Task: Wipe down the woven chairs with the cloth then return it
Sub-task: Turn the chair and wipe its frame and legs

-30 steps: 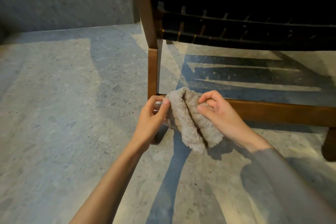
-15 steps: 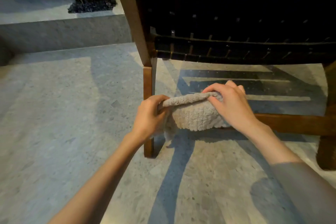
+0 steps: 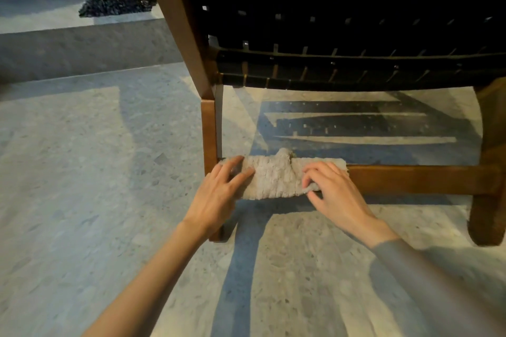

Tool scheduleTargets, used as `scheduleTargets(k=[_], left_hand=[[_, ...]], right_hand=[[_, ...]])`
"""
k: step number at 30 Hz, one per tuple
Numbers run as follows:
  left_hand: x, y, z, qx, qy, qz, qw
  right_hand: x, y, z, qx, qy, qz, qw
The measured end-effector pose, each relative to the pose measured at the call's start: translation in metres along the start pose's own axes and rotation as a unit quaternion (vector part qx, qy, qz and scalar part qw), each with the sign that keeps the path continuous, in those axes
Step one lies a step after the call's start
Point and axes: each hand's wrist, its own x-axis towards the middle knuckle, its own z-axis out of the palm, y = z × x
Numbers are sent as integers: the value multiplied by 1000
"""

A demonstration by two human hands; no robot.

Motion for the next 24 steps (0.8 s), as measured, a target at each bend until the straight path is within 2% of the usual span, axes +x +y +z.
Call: scheduleTargets(k=[2, 6, 9, 12, 16, 24], left_hand=[[-1, 0, 1, -5, -8, 6, 1000], [17, 3, -2, 5, 55, 7, 998], [37, 5, 5, 56, 8, 36, 998], [45, -1, 15, 125, -77, 22, 989], [48, -7, 23, 209, -85, 1, 974], [50, 5, 31, 238, -68, -36, 968]], right_hand=[[3, 0, 1, 2, -12, -1, 1000], [16, 1, 1, 10, -96, -21, 995], [30, -4, 9, 15, -61, -13, 998], [43, -8, 25, -69, -55, -33, 996], [59, -3, 43, -199, -48, -63, 977], [62, 4, 47, -206, -35, -91, 974]])
